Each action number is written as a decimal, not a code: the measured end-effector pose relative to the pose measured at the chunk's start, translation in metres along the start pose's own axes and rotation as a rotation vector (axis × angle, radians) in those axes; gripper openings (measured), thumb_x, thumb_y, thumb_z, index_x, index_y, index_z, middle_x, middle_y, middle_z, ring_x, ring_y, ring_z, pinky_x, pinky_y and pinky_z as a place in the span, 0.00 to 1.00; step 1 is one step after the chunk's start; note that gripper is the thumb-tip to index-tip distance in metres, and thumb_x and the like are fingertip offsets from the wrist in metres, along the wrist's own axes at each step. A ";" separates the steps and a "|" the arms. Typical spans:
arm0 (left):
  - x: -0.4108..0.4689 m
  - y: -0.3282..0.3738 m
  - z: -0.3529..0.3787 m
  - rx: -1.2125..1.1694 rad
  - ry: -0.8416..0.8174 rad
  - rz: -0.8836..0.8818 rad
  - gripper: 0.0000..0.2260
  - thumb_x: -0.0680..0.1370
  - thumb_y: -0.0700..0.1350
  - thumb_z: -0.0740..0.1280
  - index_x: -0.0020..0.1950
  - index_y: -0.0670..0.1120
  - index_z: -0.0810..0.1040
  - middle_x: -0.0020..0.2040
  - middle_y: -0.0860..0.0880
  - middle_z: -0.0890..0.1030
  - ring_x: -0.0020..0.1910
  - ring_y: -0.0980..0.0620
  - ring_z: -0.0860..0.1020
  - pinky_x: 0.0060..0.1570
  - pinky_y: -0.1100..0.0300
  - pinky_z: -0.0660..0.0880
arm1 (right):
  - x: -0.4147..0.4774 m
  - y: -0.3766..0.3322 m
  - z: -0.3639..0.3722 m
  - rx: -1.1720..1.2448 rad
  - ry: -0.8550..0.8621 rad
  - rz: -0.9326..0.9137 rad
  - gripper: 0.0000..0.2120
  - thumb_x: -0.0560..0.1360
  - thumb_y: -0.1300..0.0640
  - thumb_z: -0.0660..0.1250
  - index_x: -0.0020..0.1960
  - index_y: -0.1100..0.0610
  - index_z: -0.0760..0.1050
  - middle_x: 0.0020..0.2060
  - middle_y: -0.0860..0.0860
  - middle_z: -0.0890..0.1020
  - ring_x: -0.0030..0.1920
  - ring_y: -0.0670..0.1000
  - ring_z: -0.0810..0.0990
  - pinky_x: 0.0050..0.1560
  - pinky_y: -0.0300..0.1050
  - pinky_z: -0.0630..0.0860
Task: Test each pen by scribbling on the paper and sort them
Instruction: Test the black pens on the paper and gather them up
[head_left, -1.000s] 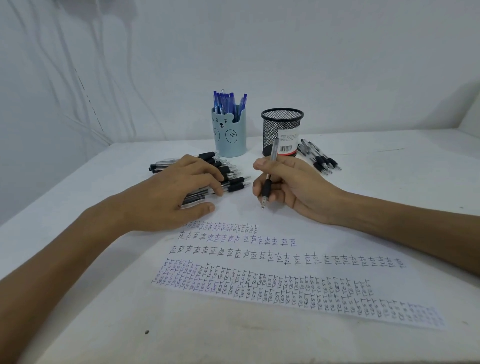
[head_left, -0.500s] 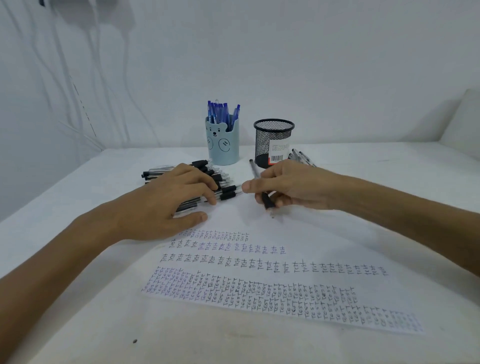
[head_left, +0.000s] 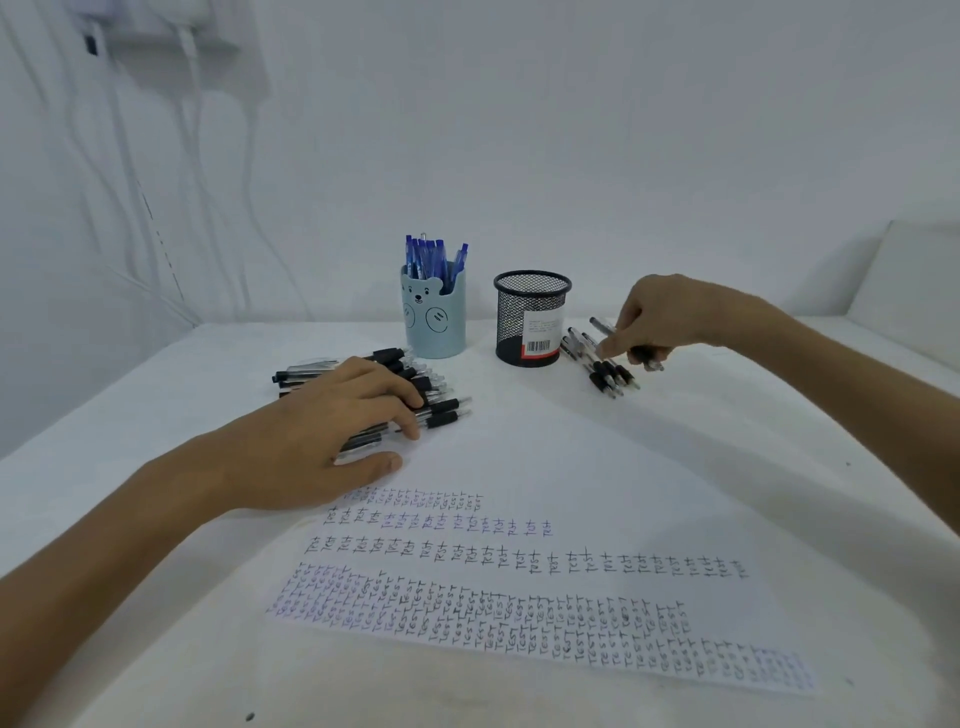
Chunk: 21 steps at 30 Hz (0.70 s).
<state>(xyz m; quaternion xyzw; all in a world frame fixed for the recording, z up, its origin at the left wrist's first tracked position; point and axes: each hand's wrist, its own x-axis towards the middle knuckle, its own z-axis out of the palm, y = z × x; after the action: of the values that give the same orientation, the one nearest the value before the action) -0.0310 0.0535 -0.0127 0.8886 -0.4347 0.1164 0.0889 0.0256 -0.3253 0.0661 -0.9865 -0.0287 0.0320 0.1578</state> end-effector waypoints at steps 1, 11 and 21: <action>0.000 0.000 0.000 0.000 0.000 0.001 0.15 0.81 0.63 0.59 0.63 0.60 0.76 0.69 0.65 0.70 0.73 0.61 0.64 0.69 0.69 0.59 | 0.004 0.004 0.005 -0.021 0.040 0.010 0.20 0.73 0.46 0.75 0.38 0.64 0.84 0.30 0.53 0.85 0.26 0.43 0.80 0.44 0.41 0.75; 0.000 0.000 0.000 -0.005 0.004 -0.003 0.16 0.81 0.63 0.59 0.63 0.59 0.77 0.69 0.64 0.71 0.72 0.61 0.65 0.69 0.67 0.61 | 0.039 0.017 0.045 -0.055 0.303 -0.052 0.23 0.80 0.45 0.66 0.46 0.66 0.83 0.39 0.62 0.85 0.45 0.60 0.83 0.47 0.48 0.79; 0.001 0.000 0.000 0.017 0.009 -0.009 0.17 0.82 0.63 0.59 0.66 0.58 0.75 0.68 0.64 0.71 0.72 0.62 0.64 0.69 0.69 0.61 | 0.038 0.015 0.054 -0.110 0.343 0.010 0.11 0.77 0.52 0.66 0.49 0.59 0.82 0.41 0.58 0.79 0.48 0.62 0.80 0.44 0.48 0.78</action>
<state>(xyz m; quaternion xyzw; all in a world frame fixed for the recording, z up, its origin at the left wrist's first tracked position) -0.0308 0.0528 -0.0123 0.8908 -0.4292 0.1237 0.0839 0.0603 -0.3204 0.0080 -0.9848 0.0020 -0.1377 0.1059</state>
